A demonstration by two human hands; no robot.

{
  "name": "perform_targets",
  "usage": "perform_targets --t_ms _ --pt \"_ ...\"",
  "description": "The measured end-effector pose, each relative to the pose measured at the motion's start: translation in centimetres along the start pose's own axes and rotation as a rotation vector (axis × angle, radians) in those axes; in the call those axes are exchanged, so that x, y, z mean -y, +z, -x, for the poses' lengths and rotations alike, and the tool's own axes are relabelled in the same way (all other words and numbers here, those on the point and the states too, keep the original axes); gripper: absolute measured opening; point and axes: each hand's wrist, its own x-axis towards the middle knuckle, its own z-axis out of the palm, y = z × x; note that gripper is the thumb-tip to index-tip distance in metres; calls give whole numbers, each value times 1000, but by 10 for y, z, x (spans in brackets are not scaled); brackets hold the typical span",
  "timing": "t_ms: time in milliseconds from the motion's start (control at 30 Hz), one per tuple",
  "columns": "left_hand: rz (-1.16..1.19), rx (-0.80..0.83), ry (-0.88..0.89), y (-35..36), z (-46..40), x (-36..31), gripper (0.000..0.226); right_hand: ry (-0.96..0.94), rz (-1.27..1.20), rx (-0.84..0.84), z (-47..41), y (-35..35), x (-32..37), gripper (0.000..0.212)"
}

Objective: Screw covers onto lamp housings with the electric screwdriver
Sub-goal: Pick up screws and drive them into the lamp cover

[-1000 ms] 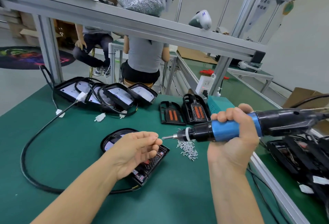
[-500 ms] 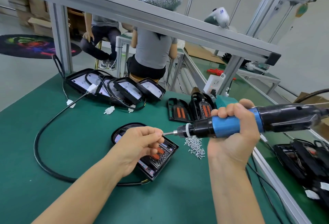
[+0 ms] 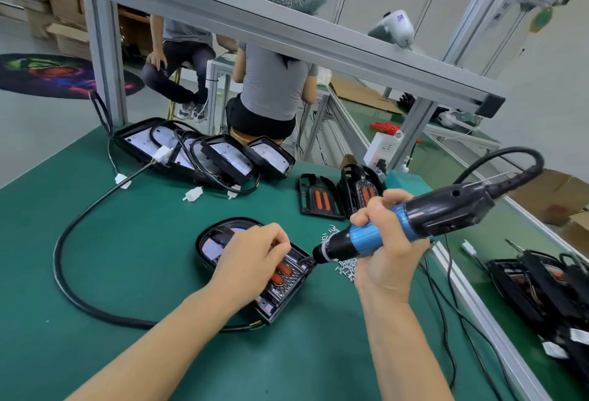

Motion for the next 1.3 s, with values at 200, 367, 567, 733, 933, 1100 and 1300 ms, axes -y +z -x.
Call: perform_targets --t_ms 200,367,567,733,933,1100,1300 --pt "-89 14 14 1 -2 2 21 1 42 8 -1 0 -6 27" --pt "-105 17 20 2 -3 4 19 -15 103 26 0 0 -8 28" --pt "-131 30 24 5 -4 3 18 -17 114 28 -1 -2 -8 28" --pt "-172 34 22 3 -5 7 21 -32 54 -75 -2 -7 -4 24" --pt "-226 -13 102 12 -12 -2 14 -92 -20 -155 -8 -23 13 23" --pt "-351 87 177 44 -41 -31 12 -131 34 -229 -9 -38 22 24" --pt "-767 234 131 88 -67 -49 27 -149 42 -292 -8 -58 25 24"
